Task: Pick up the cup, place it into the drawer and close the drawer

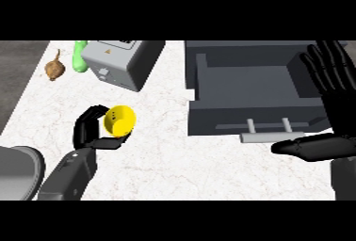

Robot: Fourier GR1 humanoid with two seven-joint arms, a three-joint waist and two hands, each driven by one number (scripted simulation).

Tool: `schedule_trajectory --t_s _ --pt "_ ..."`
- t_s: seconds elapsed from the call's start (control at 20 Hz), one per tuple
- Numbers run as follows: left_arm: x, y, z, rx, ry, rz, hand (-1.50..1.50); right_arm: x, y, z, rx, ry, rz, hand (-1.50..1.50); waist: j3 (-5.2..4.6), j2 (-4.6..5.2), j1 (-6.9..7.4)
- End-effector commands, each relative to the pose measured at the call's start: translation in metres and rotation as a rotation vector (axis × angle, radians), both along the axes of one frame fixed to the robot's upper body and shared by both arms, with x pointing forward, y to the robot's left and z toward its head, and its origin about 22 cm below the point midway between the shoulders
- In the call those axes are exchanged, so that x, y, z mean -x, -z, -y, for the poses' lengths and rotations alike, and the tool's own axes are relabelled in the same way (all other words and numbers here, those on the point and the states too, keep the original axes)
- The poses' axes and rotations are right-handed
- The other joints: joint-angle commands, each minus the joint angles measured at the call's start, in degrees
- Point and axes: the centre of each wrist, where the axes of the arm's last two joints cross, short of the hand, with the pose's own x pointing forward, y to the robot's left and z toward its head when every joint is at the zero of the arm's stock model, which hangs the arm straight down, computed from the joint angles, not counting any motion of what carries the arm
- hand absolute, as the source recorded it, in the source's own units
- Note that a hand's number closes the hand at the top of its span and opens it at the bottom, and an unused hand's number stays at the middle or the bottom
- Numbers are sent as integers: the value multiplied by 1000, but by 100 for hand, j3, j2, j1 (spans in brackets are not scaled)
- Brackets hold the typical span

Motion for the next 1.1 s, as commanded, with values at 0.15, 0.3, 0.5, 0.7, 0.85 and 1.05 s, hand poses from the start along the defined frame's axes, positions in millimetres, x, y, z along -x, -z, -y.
schedule_trajectory --t_s 0.15,0.3,0.5,0.7,0.85,1.05 --pt "-28 -31 4 65 104 177 150 15 5 6 8 25 -8 -150 20 -80 124" --pt "-45 -47 31 39 175 198 150 11 -5 2 27 22 -20 -150 19 -80 130" --pt "-76 -98 71 -2 218 239 150 8 13 4 3 39 -30 -150 28 -112 217" --pt "-89 -136 108 -11 283 252 150 9 13 -3 22 46 -25 -150 24 -101 202" --pt "-101 -187 138 -33 339 255 150 -3 5 16 12 72 -22 -150 28 -130 235" --pt "-111 -242 174 -58 349 235 150 0 14 2 15 50 -14 -150 24 -103 139"
